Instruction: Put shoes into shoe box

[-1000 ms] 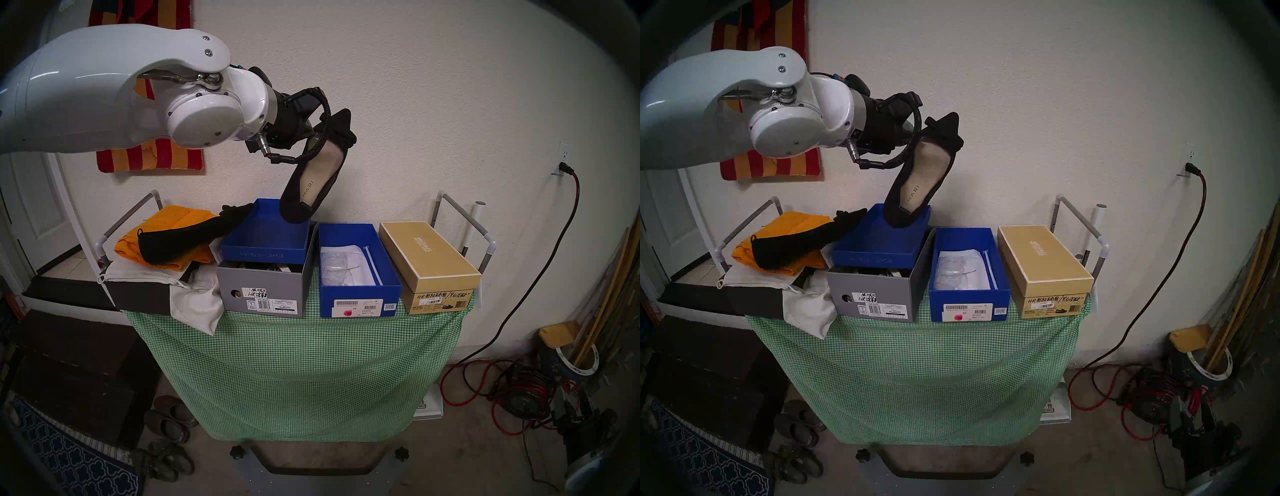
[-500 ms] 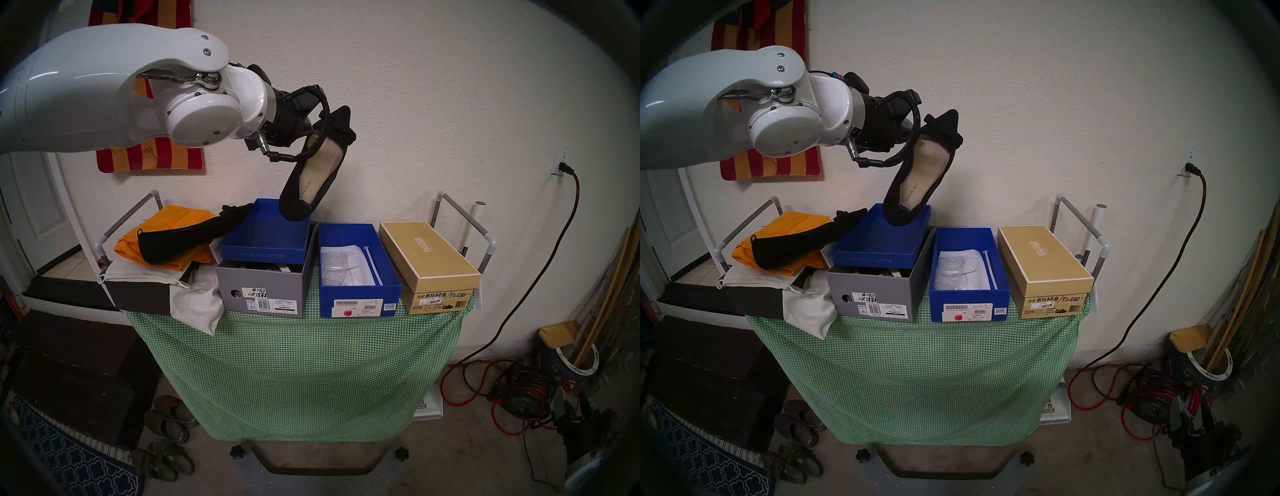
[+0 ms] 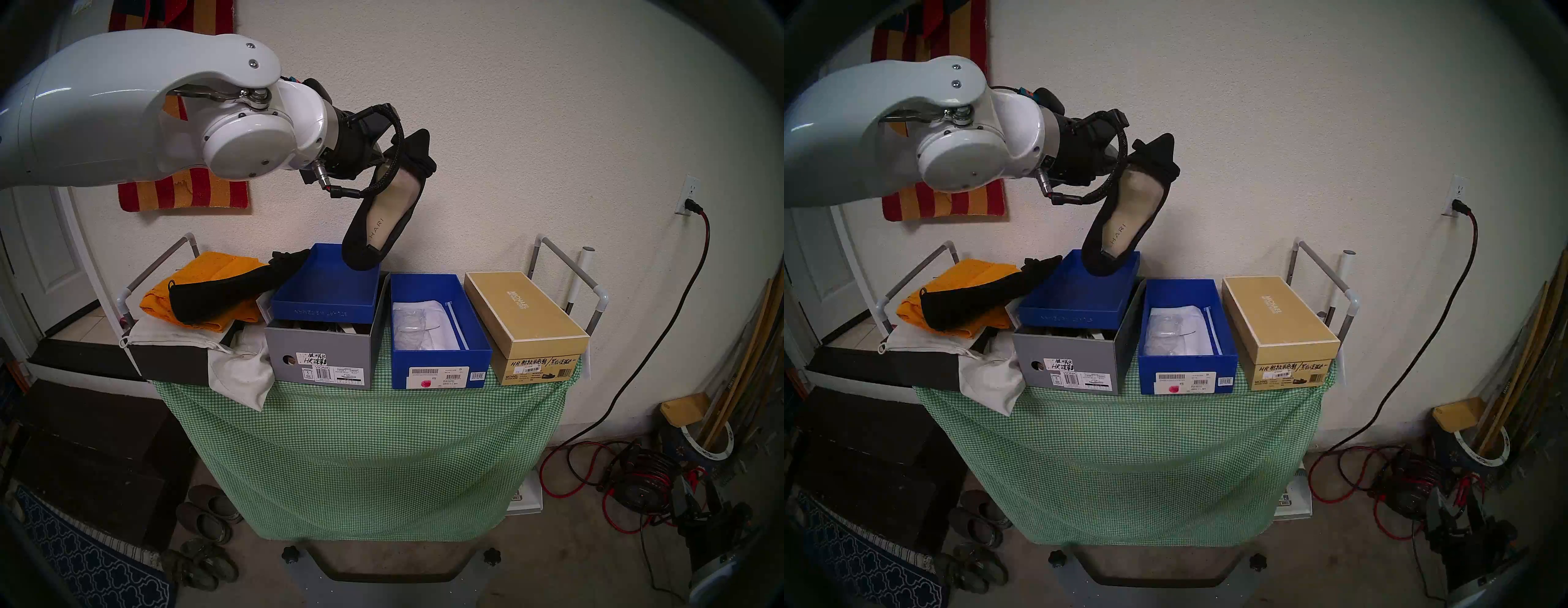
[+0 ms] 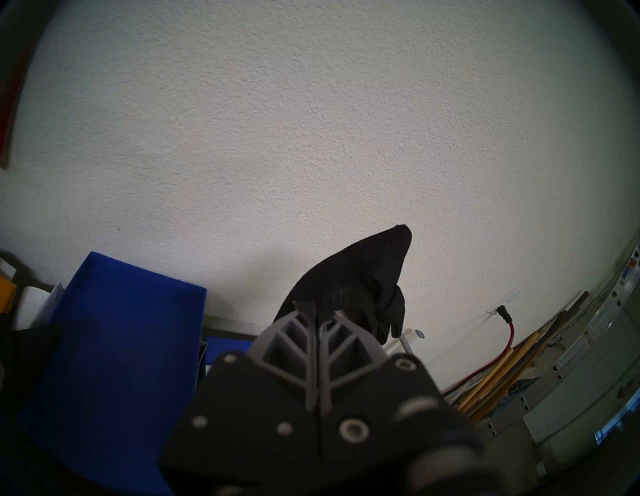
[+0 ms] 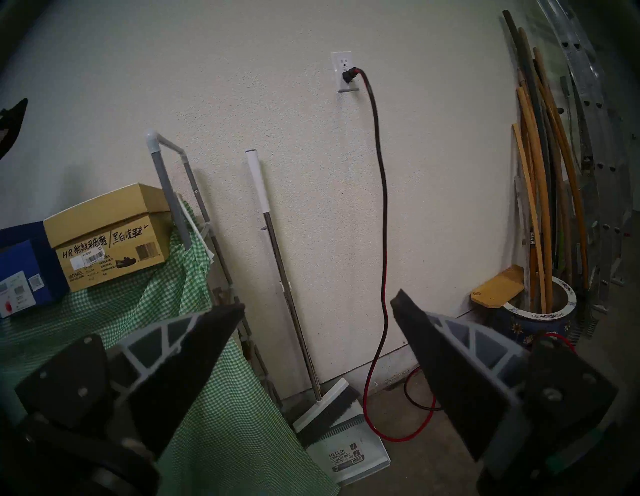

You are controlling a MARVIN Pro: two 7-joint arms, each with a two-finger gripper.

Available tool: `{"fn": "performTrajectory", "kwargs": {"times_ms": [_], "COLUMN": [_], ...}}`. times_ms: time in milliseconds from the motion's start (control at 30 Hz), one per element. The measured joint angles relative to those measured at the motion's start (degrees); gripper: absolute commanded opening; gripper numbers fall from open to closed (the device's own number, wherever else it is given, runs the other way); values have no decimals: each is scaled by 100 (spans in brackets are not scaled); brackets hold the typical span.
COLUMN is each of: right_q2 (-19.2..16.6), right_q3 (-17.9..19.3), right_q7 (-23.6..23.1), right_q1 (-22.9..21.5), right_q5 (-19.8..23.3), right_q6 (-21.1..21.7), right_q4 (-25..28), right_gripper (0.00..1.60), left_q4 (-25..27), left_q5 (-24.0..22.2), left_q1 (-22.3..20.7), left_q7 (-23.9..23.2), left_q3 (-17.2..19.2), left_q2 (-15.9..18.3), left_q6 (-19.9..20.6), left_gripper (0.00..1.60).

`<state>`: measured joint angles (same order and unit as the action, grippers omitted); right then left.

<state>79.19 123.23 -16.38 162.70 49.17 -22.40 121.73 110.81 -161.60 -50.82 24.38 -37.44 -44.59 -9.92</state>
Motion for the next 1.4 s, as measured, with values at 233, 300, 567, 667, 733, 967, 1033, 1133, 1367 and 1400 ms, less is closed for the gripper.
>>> {"fn": "performTrajectory", "kwargs": {"times_ms": [233, 300, 567, 667, 733, 967, 1033, 1133, 1367, 1400], "right_q2": [-83, -50, 204, 261, 286, 153, 64, -80, -529, -619], "right_q3": [-171, -162, -5, 14, 14, 68, 100, 125, -27, -71], "right_q7": [-341, -451, -868, -954, -1020, -1111, -1113, -1117, -1071, -1032], "right_q1": [126, 145, 195, 201, 207, 14, -100, -288, -781, -873], "right_q5": [-811, -917, -891, -790, -683, -283, -175, -57, 77, 87], "right_q6": [-187, -265, -581, -660, -725, -758, -725, -659, -439, -392], "right_q4": [182, 296, 938, 1144, 1336, 1700, 1734, 1766, 1801, 1803], "right_gripper": [160, 160, 160, 160, 160, 160, 160, 160, 160, 160], "left_q4": [-1, -1, -1, -1, -1, -1, -1, -2, -4, -4], "left_q5": [3, 4, 6, 7, 7, 10, 11, 12, 17, 19], "left_q1": [0, 0, -1, -1, -1, -2, -2, -2, -2, -2], "left_q7": [-3, -4, -6, -7, -7, -8, -9, -10, -11, -11], "left_q3": [0, 0, 0, -1, -1, -1, -1, -1, -4, -4], "left_q2": [0, -1, -1, -1, -1, -2, -2, -2, -1, -1], "left_q6": [0, -1, -1, -2, -2, -2, -2, -3, -3, -3], "left_gripper": [0, 0, 0, 0, 0, 0, 0, 0, 0, 0]}}
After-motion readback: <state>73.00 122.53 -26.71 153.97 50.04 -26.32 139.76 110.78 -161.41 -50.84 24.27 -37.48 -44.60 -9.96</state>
